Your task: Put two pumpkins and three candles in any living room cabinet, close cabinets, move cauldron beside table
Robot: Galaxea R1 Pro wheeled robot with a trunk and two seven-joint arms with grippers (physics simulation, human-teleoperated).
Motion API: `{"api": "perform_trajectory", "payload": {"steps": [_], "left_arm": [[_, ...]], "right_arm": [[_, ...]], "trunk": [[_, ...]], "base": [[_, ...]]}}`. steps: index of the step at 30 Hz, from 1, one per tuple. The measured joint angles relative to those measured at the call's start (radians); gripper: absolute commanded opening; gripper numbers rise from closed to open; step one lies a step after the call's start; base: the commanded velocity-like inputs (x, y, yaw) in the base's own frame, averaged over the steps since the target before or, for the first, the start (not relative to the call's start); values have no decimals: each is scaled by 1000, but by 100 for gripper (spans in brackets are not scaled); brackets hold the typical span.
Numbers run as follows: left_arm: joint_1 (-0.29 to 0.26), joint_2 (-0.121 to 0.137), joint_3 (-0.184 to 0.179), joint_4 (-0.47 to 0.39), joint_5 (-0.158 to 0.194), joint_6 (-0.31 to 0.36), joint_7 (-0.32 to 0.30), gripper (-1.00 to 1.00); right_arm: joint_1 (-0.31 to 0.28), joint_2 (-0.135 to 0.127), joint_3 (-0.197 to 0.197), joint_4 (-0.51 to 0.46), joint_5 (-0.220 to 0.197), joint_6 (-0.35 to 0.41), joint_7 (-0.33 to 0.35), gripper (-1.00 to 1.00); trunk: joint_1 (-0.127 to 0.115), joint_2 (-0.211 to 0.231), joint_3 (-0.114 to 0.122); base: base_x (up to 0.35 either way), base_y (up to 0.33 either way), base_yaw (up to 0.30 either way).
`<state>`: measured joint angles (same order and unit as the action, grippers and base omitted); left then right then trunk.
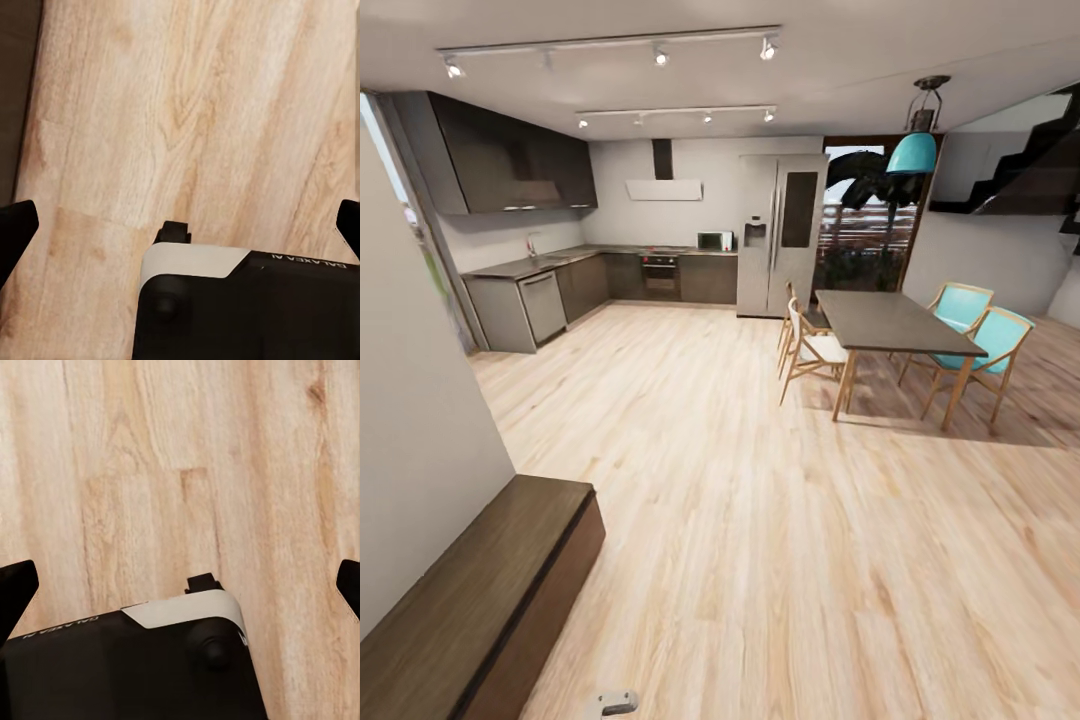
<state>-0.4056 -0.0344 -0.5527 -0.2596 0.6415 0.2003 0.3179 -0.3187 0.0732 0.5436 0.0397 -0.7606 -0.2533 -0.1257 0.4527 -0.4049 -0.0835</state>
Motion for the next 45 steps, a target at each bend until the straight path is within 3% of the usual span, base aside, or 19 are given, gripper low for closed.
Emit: {"api": "perform_trajectory", "payload": {"steps": [16, 45], "left_arm": [[0, 0, 0, -1, 0, -1, 0, 100], [0, -1, 0, 0, 0, -1, 0, 100]], "right_arm": [[0, 9, 1, 0, 0, 0, -4, 100], [0, 10, 2, 1, 0, 0, -7, 100]], "trunk": [[1, 0, 0], [1, 0, -1]], "base": [[109, -232, 271], [0, -31, 282]]}}
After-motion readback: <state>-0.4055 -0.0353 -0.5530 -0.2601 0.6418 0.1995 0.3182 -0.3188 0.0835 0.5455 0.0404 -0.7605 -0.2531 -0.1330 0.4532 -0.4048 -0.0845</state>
